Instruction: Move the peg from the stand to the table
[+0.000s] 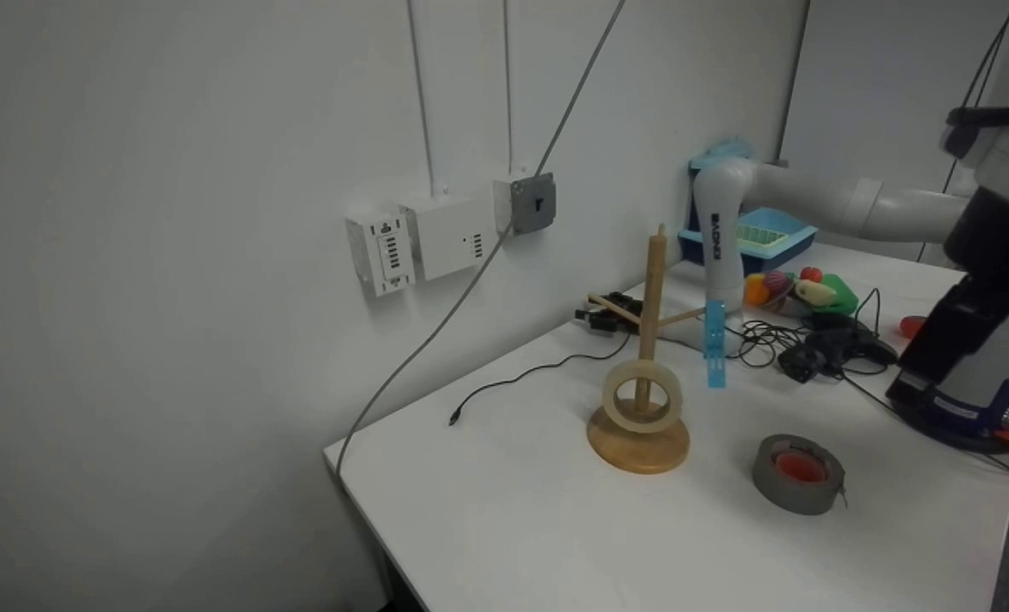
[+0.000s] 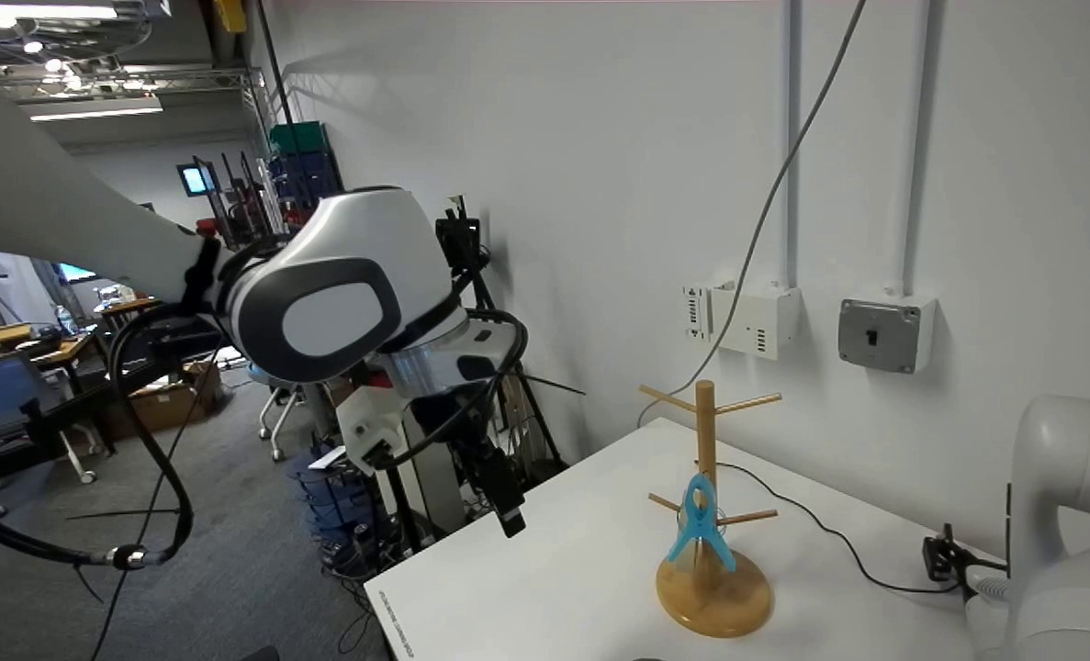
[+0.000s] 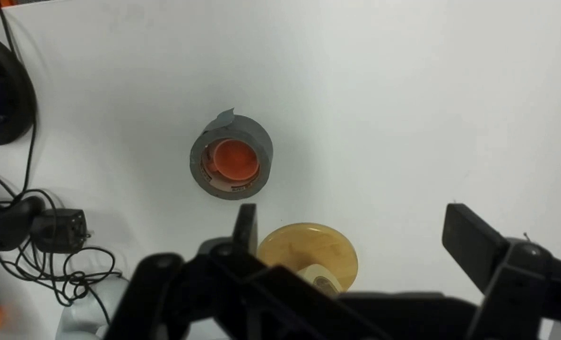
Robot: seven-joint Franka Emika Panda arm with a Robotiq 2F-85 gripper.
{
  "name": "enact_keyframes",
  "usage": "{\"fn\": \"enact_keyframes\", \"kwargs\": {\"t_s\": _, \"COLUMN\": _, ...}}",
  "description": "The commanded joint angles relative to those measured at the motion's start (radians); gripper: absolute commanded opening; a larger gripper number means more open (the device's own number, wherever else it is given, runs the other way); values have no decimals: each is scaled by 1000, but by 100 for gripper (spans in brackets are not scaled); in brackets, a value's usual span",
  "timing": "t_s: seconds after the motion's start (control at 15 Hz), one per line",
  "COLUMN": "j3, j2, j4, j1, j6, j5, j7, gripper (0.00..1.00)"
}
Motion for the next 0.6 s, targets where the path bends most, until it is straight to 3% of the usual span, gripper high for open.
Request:
{"fn": "enact_keyframes", "kwargs": {"t_s": 0.0, "j3": -23, "j2": 81, "j4": 16, "j1": -11, "j6": 118, "j5": -55, "j7": -2, "gripper": 100}}
{"fn": "enact_keyframes", "kwargs": {"t_s": 0.27, "j3": -56, "j2": 152, "j4": 35, "j1": -32, "j6": 217, "j5": -112, "j7": 2, "gripper": 100}}
{"fn": "enact_keyframes", "kwargs": {"t_s": 0.53, "j3": -103, "j2": 214, "j4": 71, "j1": -31, "j6": 262, "j5": -70, "j7": -44, "gripper": 100}}
